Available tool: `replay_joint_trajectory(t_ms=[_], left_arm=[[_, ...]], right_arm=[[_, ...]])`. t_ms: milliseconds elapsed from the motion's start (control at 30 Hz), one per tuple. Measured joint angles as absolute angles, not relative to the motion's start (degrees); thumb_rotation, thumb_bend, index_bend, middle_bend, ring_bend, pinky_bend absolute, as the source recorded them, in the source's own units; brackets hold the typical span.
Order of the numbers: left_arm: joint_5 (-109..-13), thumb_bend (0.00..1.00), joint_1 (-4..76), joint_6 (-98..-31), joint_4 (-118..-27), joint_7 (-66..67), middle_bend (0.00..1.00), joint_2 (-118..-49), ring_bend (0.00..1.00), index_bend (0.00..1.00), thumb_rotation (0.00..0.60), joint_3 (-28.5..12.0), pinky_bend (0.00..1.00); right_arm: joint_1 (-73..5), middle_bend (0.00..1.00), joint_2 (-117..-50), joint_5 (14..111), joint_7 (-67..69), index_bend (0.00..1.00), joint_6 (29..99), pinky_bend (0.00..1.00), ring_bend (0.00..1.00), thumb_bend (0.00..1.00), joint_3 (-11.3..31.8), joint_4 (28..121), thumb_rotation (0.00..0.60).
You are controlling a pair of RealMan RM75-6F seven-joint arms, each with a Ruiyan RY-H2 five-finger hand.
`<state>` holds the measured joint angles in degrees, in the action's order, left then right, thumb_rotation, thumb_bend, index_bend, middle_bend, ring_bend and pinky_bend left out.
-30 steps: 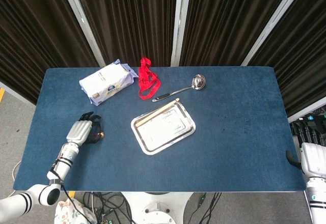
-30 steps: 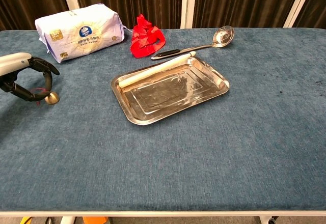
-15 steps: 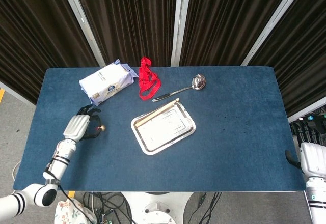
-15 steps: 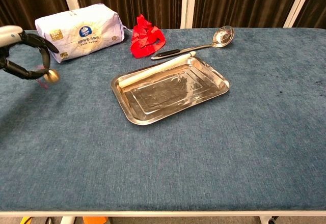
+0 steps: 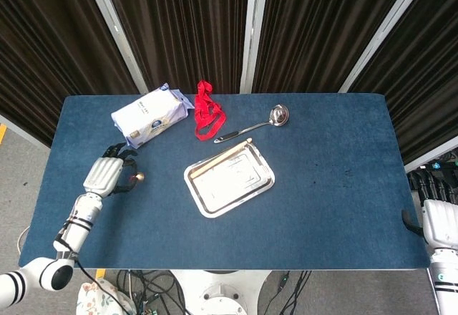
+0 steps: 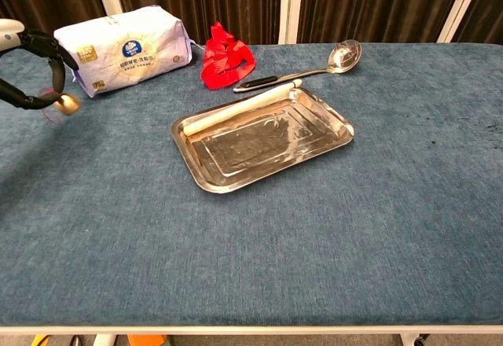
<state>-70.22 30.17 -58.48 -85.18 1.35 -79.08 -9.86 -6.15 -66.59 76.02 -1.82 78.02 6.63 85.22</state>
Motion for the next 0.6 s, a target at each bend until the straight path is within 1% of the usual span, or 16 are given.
replay_joint_trajectory(t_ms=[100, 200, 300, 467, 600], left_arm=[[-68.71, 0.48, 30.38, -56.48, -85.96, 1.31, 0.22, -78.56, 0.04, 0.61, 0.6, -9.93, 0.09], [-68.01, 0.49, 30.5, -54.56, -86.4, 4.67, 0.23, -78.67, 0.04, 0.61, 0.6, -9.78, 0.08], [-67.49, 0.49, 30.76, -54.35, -86.03, 6.25, 0.22, -78.92, 0.04, 0.61, 0.6, -9.27, 0.08], [-66.79, 0.49, 30.84, -54.65, -83.69, 4.33, 0.22, -80.7, 0.04, 0.61, 0.6, -8.51, 0.08], [-66.38, 0.49, 30.95, -54.66, -80.18, 5.29, 0.22, -82.95, 0.04, 0.61, 0.6, -7.94, 0.08]], right_arm=[[-6.2, 0.0, -66.86, 76.14, -1.78, 0.0, 77.85, 0.0, 0.0, 0.29, 6.45, 85.03, 0.6], [-6.21, 0.0, -67.02, 76.08, -1.7, 0.0, 77.78, 0.0, 0.0, 0.29, 6.43, 84.77, 0.6], [-6.24, 0.0, -67.12, 76.08, -1.48, 0.0, 77.66, 0.0, 0.0, 0.29, 6.41, 84.56, 0.6], [-6.17, 0.0, -67.08, 75.88, -1.43, 0.0, 77.61, 0.0, 0.0, 0.29, 6.43, 84.43, 0.6], [-6.16, 0.0, -67.05, 75.82, -1.45, 0.0, 77.58, 0.0, 0.0, 0.29, 6.45, 84.48, 0.6]])
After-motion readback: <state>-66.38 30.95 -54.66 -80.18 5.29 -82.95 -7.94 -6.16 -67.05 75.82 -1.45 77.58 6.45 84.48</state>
